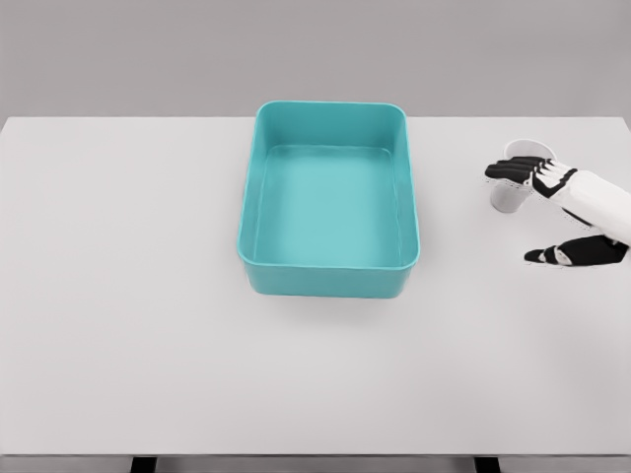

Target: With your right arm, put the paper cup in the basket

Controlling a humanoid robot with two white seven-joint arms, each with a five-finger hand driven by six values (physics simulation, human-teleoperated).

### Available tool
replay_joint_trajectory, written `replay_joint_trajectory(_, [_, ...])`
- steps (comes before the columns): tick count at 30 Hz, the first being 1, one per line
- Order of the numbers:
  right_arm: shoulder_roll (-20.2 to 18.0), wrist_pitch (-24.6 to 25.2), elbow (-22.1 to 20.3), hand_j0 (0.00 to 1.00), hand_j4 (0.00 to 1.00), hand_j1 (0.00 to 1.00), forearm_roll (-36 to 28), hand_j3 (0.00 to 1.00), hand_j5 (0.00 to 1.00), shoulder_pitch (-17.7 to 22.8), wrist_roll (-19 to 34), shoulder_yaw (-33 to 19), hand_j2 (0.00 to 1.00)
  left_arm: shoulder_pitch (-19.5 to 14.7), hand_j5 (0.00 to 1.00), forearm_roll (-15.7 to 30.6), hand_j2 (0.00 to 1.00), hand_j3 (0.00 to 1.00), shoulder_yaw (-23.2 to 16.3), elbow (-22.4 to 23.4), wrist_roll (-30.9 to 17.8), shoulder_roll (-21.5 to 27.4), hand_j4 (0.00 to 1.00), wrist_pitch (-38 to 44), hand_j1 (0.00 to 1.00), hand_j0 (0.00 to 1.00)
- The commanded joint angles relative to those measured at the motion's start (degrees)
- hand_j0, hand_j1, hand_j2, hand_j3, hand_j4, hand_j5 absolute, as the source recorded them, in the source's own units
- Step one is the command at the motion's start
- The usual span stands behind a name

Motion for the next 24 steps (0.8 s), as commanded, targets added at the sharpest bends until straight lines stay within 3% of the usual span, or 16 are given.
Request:
replay_joint_trajectory(1, [0.1,3.3,0.4,1.0,1.0,1.0,-2.9,1.0,1.0,0.0,3.2,-2.9,1.0,0.0,1.0,0.0,1.0,1.0,0.0,0.0,0.0,0.0,1.0,0.0,1.0,1.0])
replay_joint_trajectory(5, [7.7,10.1,3.3,1.0,1.0,1.0,-3.0,1.0,1.0,-3.4,3.2,-7.1,1.0,0.0,1.0,0.0,1.0,1.0,0.1,0.0,0.0,0.0,1.0,0.0,1.0,1.0])
replay_joint_trajectory(8, [9.5,14.0,7.1,1.0,1.0,1.0,-3.4,1.0,1.0,-7.4,3.2,-5.9,1.0,0.0,1.0,0.0,1.0,1.0,0.0,0.0,0.0,0.0,1.0,0.0,1.0,1.0])
replay_joint_trajectory(9, [12.5,14.8,9.7,1.0,1.0,1.0,-3.4,1.0,1.0,-9.7,3.2,-5.2,1.0,0.0,1.0,0.0,1.0,1.0,0.0,0.0,0.0,0.0,1.0,0.0,1.0,1.0])
replay_joint_trajectory(12, [15.9,18.0,14.3,1.0,1.0,1.0,-3.5,1.0,1.0,-11.9,3.2,-4.3,1.0,0.0,1.0,0.0,1.0,1.0,0.0,0.0,0.0,0.0,1.0,0.0,1.0,1.0])
replay_joint_trajectory(17, [16.2,18.1,14.9,1.0,1.0,1.0,-3.5,1.0,1.0,-11.9,3.2,-4.3,1.0,0.0,1.0,0.0,1.0,1.0,0.1,0.0,0.0,0.0,1.0,0.0,1.0,1.0])
replay_joint_trajectory(18, [18.2,19.8,19.6,1.0,1.0,1.0,-8.9,1.0,1.0,-11.3,3.2,-5.0,1.0,0.0,1.0,0.0,1.0,1.0,0.0,0.0,0.0,0.0,1.0,0.0,1.0,1.0])
replay_joint_trajectory(24, [18.2,19.8,19.6,1.0,1.0,1.0,-8.9,1.0,1.0,-11.3,3.2,-5.0,1.0,0.0,1.0,0.0,1.0,1.0,0.0,0.0,0.0,0.0,1.0,0.0,1.0,1.0])
